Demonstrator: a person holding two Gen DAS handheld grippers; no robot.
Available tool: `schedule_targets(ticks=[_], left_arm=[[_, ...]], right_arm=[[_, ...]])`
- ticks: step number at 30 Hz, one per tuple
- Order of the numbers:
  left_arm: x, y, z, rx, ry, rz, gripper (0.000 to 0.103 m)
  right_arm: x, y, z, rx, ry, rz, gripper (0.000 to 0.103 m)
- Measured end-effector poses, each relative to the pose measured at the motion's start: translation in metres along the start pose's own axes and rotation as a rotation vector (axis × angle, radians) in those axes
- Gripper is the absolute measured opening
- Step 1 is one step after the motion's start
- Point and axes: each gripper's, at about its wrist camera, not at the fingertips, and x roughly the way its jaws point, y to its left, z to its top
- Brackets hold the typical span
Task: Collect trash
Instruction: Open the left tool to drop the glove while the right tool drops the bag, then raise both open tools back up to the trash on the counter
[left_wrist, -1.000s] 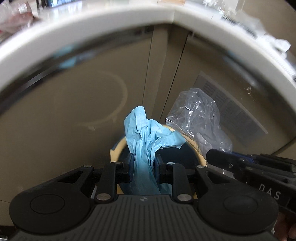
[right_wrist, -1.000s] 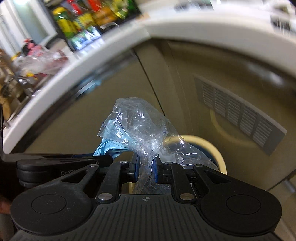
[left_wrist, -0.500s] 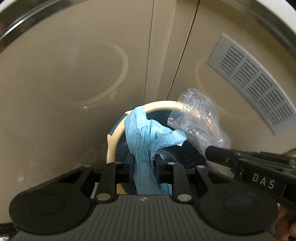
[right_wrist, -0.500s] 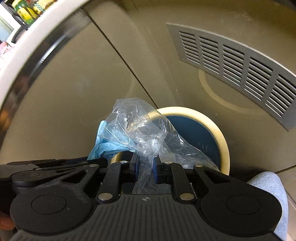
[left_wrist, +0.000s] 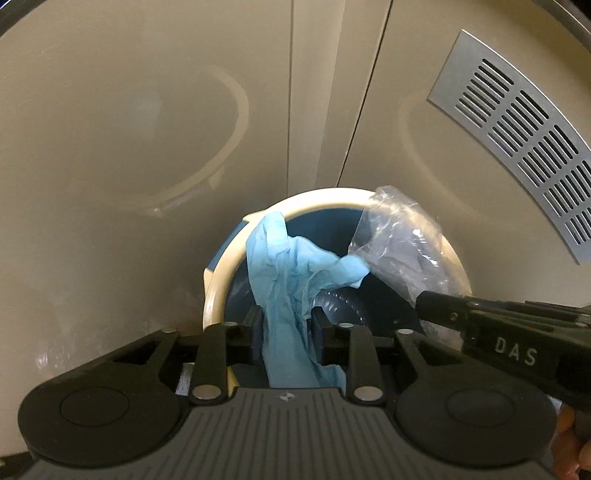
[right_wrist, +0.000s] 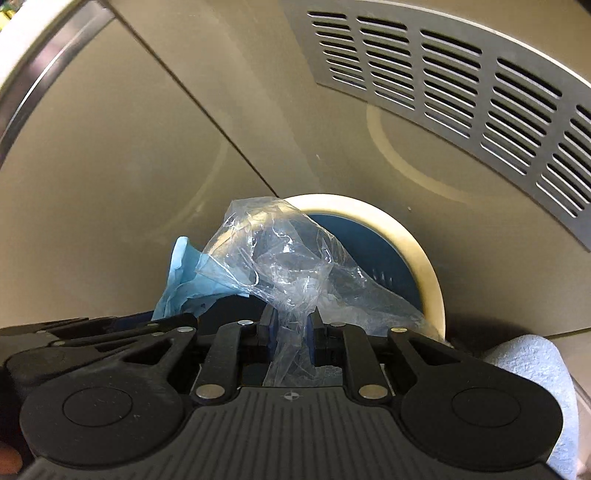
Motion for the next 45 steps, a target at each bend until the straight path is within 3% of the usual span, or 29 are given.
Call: schedule_targets(ticks=[2, 3, 5, 8, 16, 28, 36, 45], left_arm=[[0.0, 0.0, 0.0, 0.021, -0.006, -0.018, 0.058], [-0.001, 0.002, 0.0, 0.015, -0.005, -0.003, 0.063], [-0.004, 0.008, -0.001, -0.002, -0.014, -0.007, 0.092], [-0.021, 0.019, -0.006, -0.033, -0.04, -0.057, 0.103], [-0.066, 0.034, -0.019, -0.111, -0.069, -0.021, 0.103], [-0.175, 0.039, -0.065, -0.097, -0.322, 0.024, 0.103], [-0.184, 0.037, -0.082, -0.12, -0.363, 0.009, 0.103], [-0.198, 0.034, -0.093, -0.112, -0.451, 0.021, 0.103]], right_arm=[[0.002, -0.004, 0.003, 0.03, -0.004, 0.001, 0.038], [0.002, -0.006, 0.003, 0.048, -0.007, -0.001, 0.047], [-0.001, -0.011, 0.005, 0.082, -0.008, 0.005, 0.059], [-0.011, -0.009, 0.004, 0.078, -0.023, 0.027, 0.068], [-0.045, 0.012, 0.001, 0.018, -0.076, 0.053, 0.074], [-0.166, 0.046, -0.05, -0.203, -0.348, 0.01, 0.102], [-0.2, 0.044, -0.077, -0.231, -0.404, -0.058, 0.103], [-0.226, 0.052, -0.091, -0.258, -0.485, -0.044, 0.103]])
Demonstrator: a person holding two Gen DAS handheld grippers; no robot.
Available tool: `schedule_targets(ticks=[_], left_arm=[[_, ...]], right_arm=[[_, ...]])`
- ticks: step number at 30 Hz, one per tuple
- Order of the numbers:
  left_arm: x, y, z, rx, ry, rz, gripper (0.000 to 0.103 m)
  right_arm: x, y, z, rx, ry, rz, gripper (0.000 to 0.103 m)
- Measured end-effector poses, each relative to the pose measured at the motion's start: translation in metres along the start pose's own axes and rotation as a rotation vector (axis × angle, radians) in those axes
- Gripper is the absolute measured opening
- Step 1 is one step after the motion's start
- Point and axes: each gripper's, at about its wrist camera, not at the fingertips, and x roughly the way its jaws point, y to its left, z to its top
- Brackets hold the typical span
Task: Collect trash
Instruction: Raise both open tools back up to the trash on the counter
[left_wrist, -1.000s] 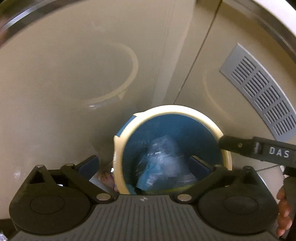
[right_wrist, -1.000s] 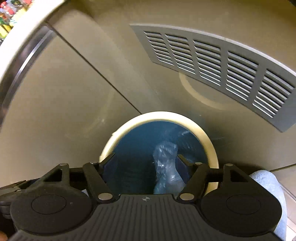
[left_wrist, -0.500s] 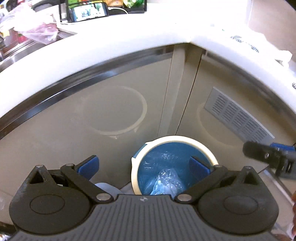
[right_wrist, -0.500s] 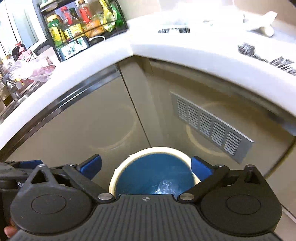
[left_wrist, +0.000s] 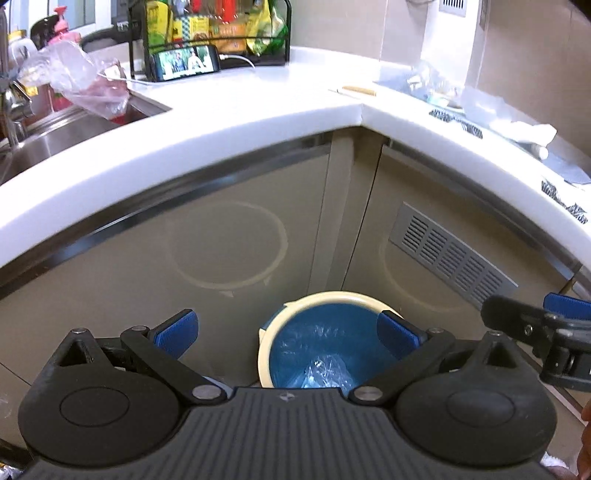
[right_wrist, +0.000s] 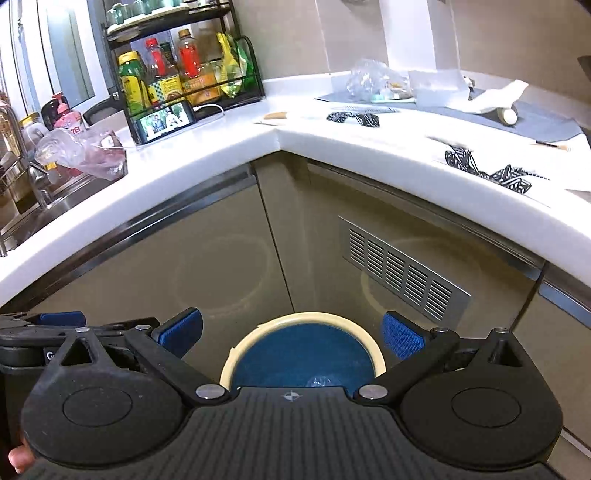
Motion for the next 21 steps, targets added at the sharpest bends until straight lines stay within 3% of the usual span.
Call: schedule_targets(ticks=[11, 21], left_arm=[[-0.025, -0.004, 0.014, 0.022, -0.07, -0.017, 0.103], [-0.036, -0.016, 0.04, 0.024, -0.099, -0.052, 0.103]], right_arm=[[-0.031, -0.002, 0.008, 0.014, -0.096, -0.015, 0.103], [-0.045, -0.01, 0.03, 0.029, -0.132, 0.021, 0.103]])
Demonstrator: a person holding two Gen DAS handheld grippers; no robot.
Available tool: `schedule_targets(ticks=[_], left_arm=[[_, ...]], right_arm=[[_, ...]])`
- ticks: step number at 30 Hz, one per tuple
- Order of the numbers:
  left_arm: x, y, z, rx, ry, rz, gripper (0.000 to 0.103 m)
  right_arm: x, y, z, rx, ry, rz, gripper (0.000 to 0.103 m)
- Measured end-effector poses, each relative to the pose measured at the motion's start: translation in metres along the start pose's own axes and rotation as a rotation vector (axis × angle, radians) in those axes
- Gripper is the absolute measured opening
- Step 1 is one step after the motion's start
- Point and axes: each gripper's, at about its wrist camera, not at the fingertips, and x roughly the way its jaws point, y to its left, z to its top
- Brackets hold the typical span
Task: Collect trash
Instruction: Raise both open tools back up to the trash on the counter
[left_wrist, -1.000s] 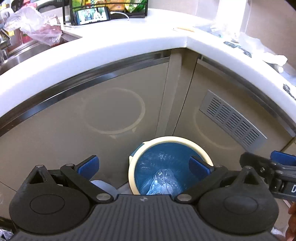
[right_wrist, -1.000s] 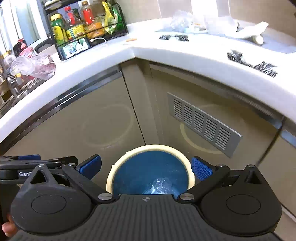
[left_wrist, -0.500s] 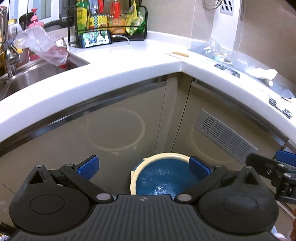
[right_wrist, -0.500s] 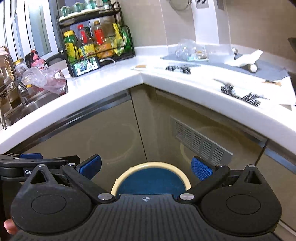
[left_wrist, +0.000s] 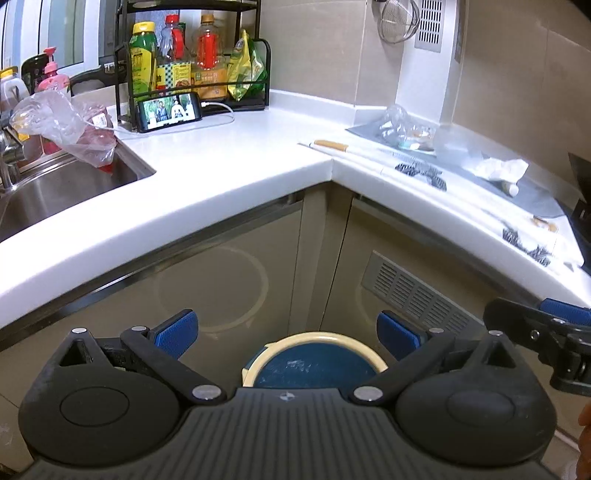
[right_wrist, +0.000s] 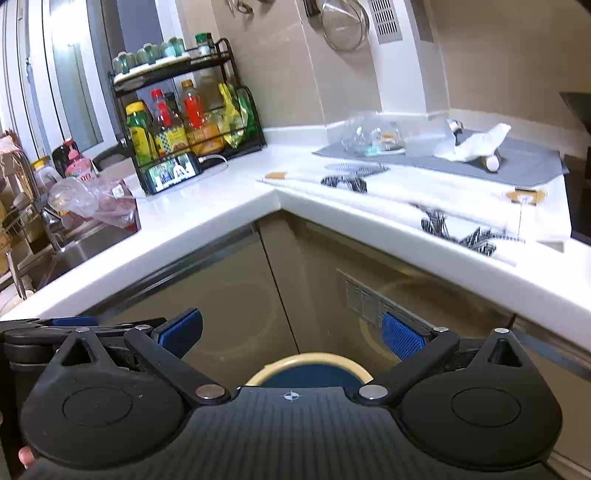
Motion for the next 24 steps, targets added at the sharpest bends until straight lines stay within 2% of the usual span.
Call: schedule_targets(ticks=[4, 14, 24], left_arm=[[-0.002, -0.002, 0.016, 0.002, -0.021, -0.008, 0.103], [0.0, -0.028, 0.082, 0.072, -0.1, -0.004, 0.103], [0.009, -0.054, 0.128, 0.081, -0.165, -0.069, 0.103]], right_arm=[[-0.004, -0.007, 0.014, 0.005, -0.047, -0.013, 0.103], [-0.021, -0.032, 0.062, -0.057, -0.237, -0.152, 0.103], [-0.013, -0.058, 0.085, -0.067, -0.283, -0.244, 0.103]])
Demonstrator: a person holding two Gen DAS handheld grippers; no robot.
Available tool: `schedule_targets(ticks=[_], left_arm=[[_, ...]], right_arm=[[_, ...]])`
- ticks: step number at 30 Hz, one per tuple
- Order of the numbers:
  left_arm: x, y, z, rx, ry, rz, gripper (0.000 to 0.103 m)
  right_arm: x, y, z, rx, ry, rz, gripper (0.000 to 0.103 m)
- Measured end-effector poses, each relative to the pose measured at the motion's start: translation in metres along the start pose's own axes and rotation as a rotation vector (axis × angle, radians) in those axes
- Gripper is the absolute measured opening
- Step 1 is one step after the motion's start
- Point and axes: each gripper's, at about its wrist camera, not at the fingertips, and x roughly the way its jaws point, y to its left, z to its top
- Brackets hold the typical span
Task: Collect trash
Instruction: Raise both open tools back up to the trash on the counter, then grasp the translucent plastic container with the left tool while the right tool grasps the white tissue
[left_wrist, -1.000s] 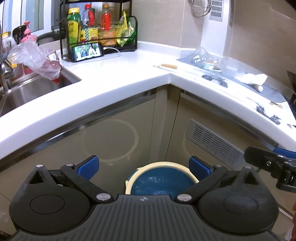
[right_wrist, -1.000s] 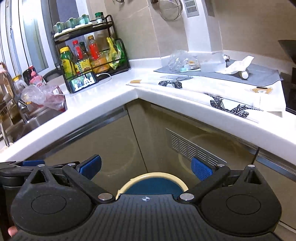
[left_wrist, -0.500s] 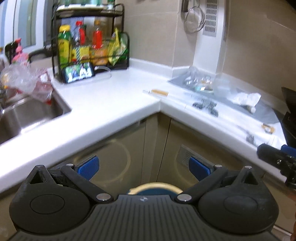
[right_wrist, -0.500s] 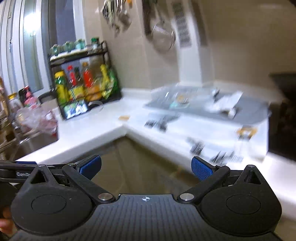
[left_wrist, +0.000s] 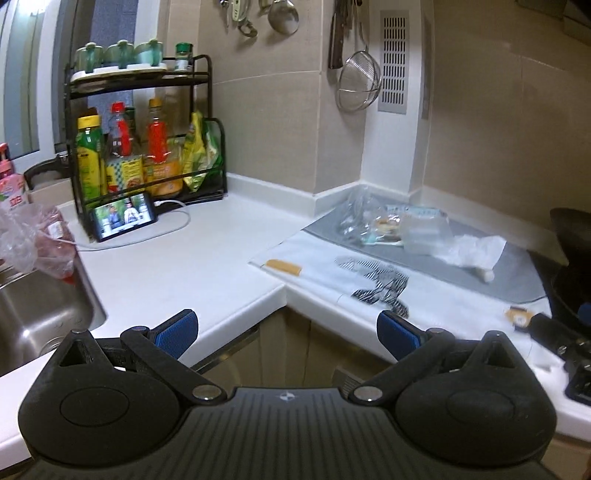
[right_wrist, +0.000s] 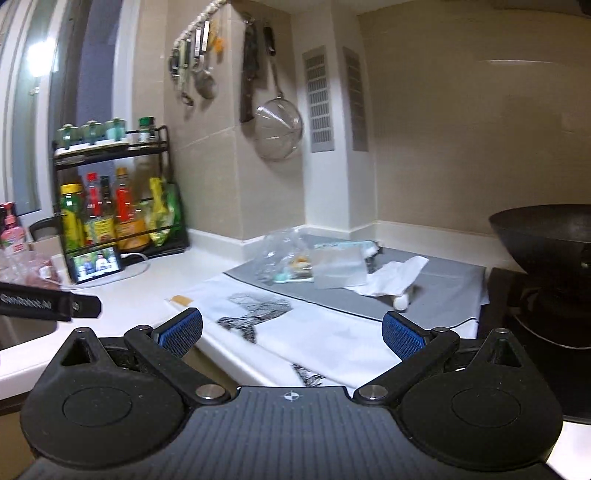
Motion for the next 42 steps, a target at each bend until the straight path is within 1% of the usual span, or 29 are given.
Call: schedule_targets(ticks=[4, 7, 9, 14, 16, 19, 22, 24, 25, 27, 30, 31, 33, 34, 36, 37, 39, 42], left_arm=[[0.014, -0.015, 0.017, 0.012, -0.01, -0.041, 0.103], [0.031, -0.031, 0.032, 0.036, -0.024, -0.065, 0.103], [0.047, -0.043, 0.043, 0.055, -0.029, -0.082, 0.103], [0.101, -0.069, 0.065, 0.085, -0.007, -0.12, 0.103], [0.122, -0.078, 0.071, 0.082, 0.004, -0.129, 0.103], [0.151, -0.093, 0.079, 0.087, 0.002, -0.163, 0.103], [0.18, -0.114, 0.085, 0.133, -0.01, -0.197, 0.103], [0.202, -0.128, 0.09, 0.16, -0.003, -0.218, 0.103], [0.214, -0.135, 0.092, 0.166, 0.01, -0.218, 0.103], [0.239, -0.148, 0.098, 0.169, 0.041, -0.204, 0.103], [0.276, -0.161, 0.105, 0.144, 0.087, -0.204, 0.103], [0.287, -0.164, 0.107, 0.134, 0.104, -0.204, 0.103], [0.305, -0.171, 0.108, 0.119, 0.124, -0.214, 0.103], [0.311, -0.174, 0.108, 0.115, 0.127, -0.217, 0.103], [0.323, -0.18, 0.107, 0.105, 0.132, -0.219, 0.103], [0.327, -0.181, 0.107, 0.1, 0.138, -0.222, 0.103], [0.334, -0.185, 0.107, 0.086, 0.148, -0.236, 0.103], [0.341, -0.192, 0.108, 0.087, 0.157, -0.246, 0.103]], right_arm=[[0.024, -0.007, 0.006, -0.026, -0.002, -0.055, 0.103], [0.054, -0.017, 0.01, -0.029, 0.008, -0.101, 0.103], [0.077, -0.025, 0.012, -0.012, 0.032, -0.133, 0.103], [0.125, -0.05, 0.017, 0.075, 0.061, -0.193, 0.103], [0.14, -0.059, 0.018, 0.095, 0.068, -0.203, 0.103], [0.163, -0.072, 0.019, 0.11, 0.078, -0.225, 0.103], [0.19, -0.088, 0.021, 0.138, 0.082, -0.258, 0.103], [0.208, -0.098, 0.021, 0.16, 0.08, -0.285, 0.103], [0.216, -0.102, 0.021, 0.175, 0.077, -0.297, 0.103], [0.23, -0.112, 0.02, 0.211, 0.075, -0.294, 0.103], [0.244, -0.126, 0.015, 0.299, 0.059, -0.269, 0.103], [0.248, -0.13, 0.012, 0.322, 0.067, -0.262, 0.103], [0.256, -0.138, 0.012, 0.388, 0.127, -0.27, 0.103], [0.255, -0.138, 0.013, 0.394, 0.116, -0.278, 0.103], [0.253, -0.135, 0.015, 0.361, 0.079, -0.306, 0.103], [0.254, -0.135, 0.014, 0.353, 0.081, -0.318, 0.103], [0.262, -0.138, 0.014, 0.359, 0.114, -0.334, 0.103], [0.275, -0.143, 0.015, 0.415, 0.138, -0.357, 0.103]])
